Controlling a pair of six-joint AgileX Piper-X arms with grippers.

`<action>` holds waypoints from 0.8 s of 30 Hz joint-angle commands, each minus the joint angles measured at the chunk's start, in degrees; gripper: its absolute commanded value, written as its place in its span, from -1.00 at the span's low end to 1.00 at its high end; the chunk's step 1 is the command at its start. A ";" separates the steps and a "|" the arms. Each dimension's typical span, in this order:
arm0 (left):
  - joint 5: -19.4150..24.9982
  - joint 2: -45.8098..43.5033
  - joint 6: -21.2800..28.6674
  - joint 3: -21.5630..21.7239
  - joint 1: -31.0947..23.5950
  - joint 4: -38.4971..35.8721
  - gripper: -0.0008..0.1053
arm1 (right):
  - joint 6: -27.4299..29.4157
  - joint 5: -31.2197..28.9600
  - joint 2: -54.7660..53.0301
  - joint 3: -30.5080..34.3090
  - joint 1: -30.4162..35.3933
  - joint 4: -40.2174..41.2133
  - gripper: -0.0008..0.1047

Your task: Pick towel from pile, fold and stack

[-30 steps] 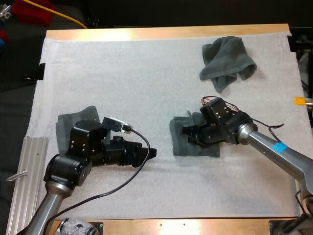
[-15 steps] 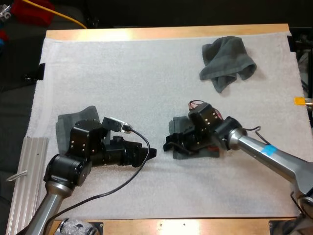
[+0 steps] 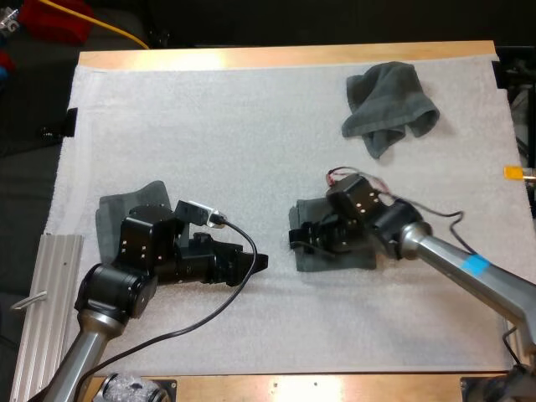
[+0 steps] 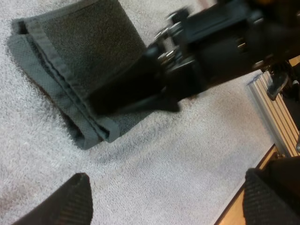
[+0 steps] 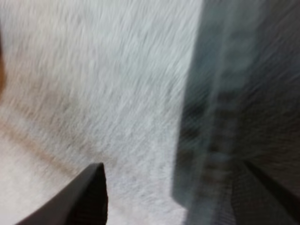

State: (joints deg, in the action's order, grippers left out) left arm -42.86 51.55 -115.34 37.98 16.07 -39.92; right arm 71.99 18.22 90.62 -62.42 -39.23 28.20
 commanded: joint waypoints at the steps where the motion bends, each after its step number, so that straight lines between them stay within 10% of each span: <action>1: -0.69 -0.44 -0.11 0.36 0.22 -0.06 0.24 | 2.10 -1.83 -2.09 -0.14 -0.09 1.89 0.09; 10: -0.31 -0.44 -0.11 0.36 0.22 0.04 0.24 | 6.60 -9.29 -13.64 -0.14 -0.09 10.65 0.51; 24: 3.22 -0.44 0.42 0.36 0.22 1.95 0.36 | 7.78 -9.27 -32.44 -0.14 -0.09 22.21 0.52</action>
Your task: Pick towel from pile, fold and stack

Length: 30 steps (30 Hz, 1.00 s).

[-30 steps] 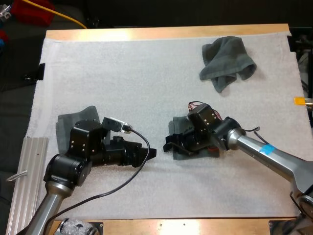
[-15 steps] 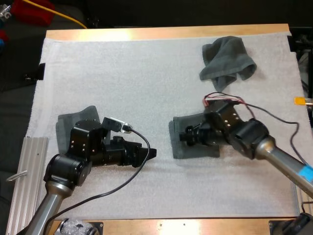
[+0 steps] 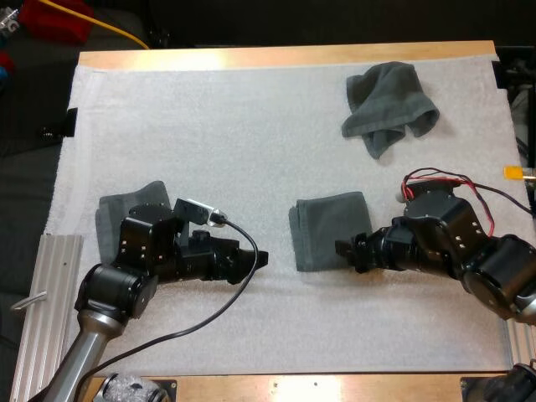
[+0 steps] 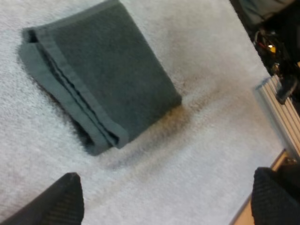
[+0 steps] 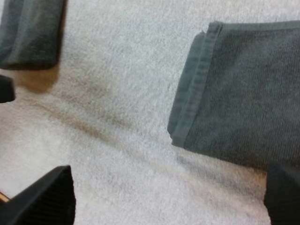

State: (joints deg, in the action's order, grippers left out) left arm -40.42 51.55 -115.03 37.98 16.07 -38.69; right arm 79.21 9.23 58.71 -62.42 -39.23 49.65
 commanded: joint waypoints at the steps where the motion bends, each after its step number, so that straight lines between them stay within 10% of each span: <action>1: 1.09 -0.44 0.10 0.36 0.22 1.14 0.36 | 0.56 -0.15 -0.56 -0.14 -0.09 0.76 0.52; 30: 4.20 32.27 -7.87 0.36 0.22 23.13 0.36 | 0.62 0.02 -0.59 -0.14 -0.09 2.93 0.52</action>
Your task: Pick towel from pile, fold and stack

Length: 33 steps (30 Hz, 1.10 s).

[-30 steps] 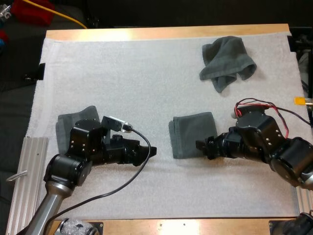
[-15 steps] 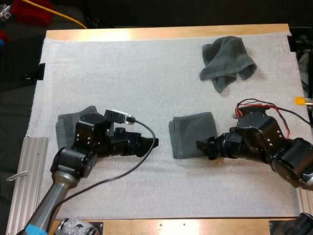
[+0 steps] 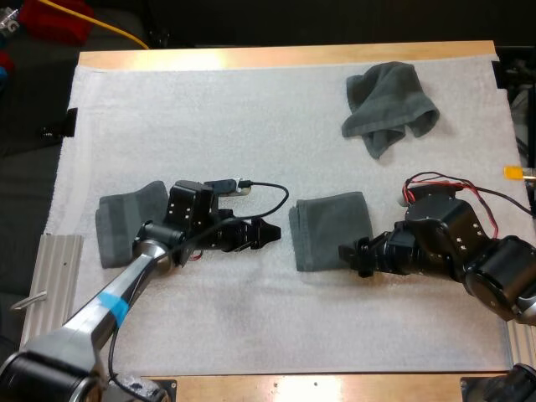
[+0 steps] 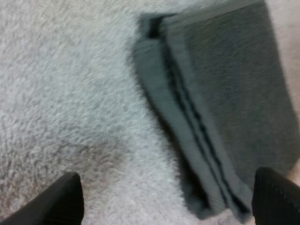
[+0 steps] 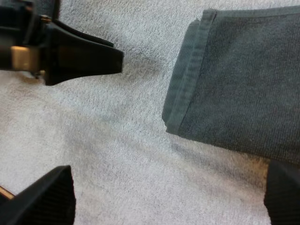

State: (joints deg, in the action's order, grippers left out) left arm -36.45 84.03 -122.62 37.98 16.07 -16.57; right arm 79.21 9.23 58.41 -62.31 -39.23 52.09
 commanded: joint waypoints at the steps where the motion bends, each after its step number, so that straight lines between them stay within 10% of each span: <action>1: 0.22 0.63 -0.57 0.36 0.22 1.59 0.36 | 0.62 0.02 -0.29 -0.26 -0.09 0.49 0.52; 33: -4.20 8.58 -9.51 2.17 1.61 4.82 0.36 | 0.62 0.02 -0.29 -0.26 -0.09 0.49 0.52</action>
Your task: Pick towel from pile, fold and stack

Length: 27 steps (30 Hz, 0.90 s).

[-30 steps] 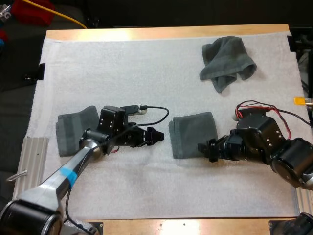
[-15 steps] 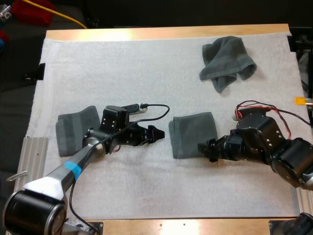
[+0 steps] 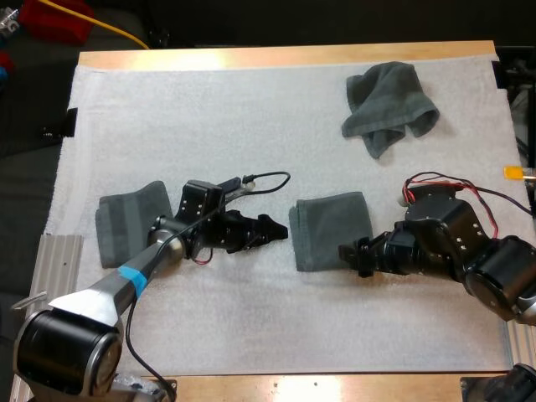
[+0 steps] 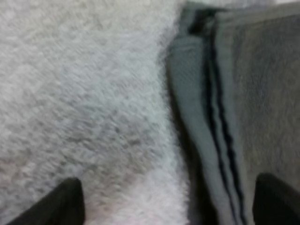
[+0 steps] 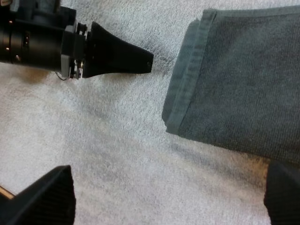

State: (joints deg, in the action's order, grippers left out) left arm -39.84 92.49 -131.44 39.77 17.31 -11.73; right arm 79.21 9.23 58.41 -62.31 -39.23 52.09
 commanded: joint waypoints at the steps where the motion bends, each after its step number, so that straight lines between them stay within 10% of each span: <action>1: -0.80 0.12 -0.83 0.56 0.90 -0.14 0.36 | 0.62 0.02 -0.29 -0.26 -0.09 0.49 0.52; 27: -1.80 8.30 -5.89 11.94 11.50 -7.65 0.36 | 0.62 1.11 -0.29 -0.26 -0.09 0.49 0.52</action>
State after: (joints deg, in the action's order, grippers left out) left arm -41.07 100.55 -136.79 51.27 28.45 -19.28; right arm 79.21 9.76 58.41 -62.31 -39.23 52.09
